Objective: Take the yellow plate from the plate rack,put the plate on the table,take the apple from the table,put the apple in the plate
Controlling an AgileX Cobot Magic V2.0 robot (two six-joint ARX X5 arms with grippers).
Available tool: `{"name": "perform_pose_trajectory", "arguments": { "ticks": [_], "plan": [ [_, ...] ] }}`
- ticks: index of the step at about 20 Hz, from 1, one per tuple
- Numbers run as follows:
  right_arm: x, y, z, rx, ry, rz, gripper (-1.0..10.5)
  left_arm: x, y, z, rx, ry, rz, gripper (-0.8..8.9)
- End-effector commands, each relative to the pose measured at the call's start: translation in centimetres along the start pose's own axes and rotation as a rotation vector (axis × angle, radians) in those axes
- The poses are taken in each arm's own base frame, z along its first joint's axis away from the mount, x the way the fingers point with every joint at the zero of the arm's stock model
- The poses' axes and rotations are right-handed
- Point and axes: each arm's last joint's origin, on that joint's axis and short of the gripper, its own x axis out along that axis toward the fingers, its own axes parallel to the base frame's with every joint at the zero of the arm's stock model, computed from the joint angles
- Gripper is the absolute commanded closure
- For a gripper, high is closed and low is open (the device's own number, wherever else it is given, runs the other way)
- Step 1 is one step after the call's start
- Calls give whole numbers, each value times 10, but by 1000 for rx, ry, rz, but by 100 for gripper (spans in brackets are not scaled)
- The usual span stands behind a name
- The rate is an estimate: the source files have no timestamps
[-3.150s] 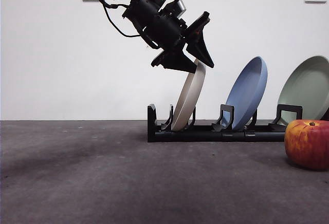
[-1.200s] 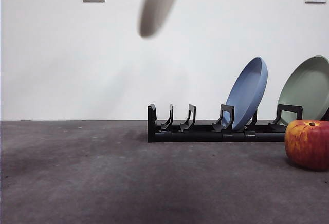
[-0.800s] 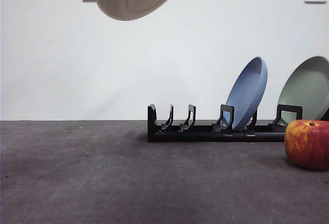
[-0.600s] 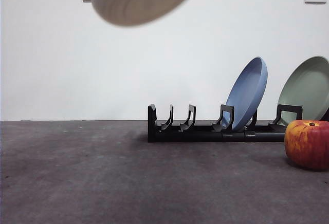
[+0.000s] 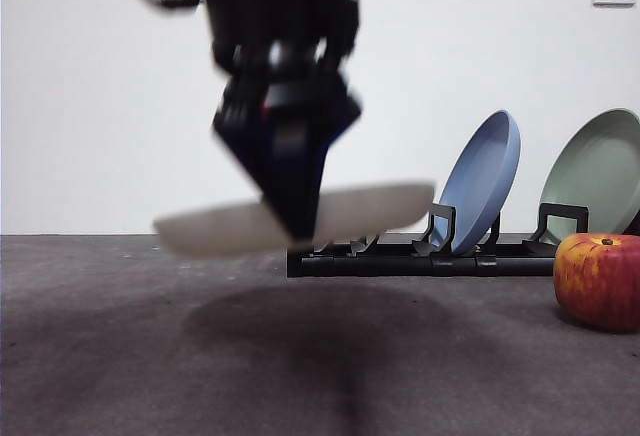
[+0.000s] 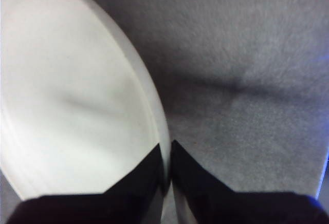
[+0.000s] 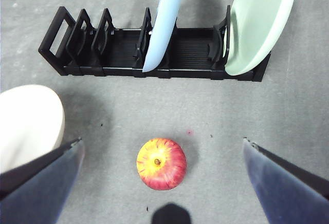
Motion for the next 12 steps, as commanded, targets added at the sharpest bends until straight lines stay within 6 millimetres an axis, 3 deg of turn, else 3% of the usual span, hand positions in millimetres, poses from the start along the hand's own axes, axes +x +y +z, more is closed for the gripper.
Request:
{"name": "perform_pose_trajectory", "arguments": {
  "ticks": [1,9,12],
  "plan": [
    [-1,0,1,-8,-9,3,321,13,-9,-4,-30,-5,5,819],
    [9,-2,3,-1,26,4,321,62,-42,-2,66,120,2,819],
    [13,-2,3,2,43,3,321,68,-50,3,71,104,16,820]
  ]
}}
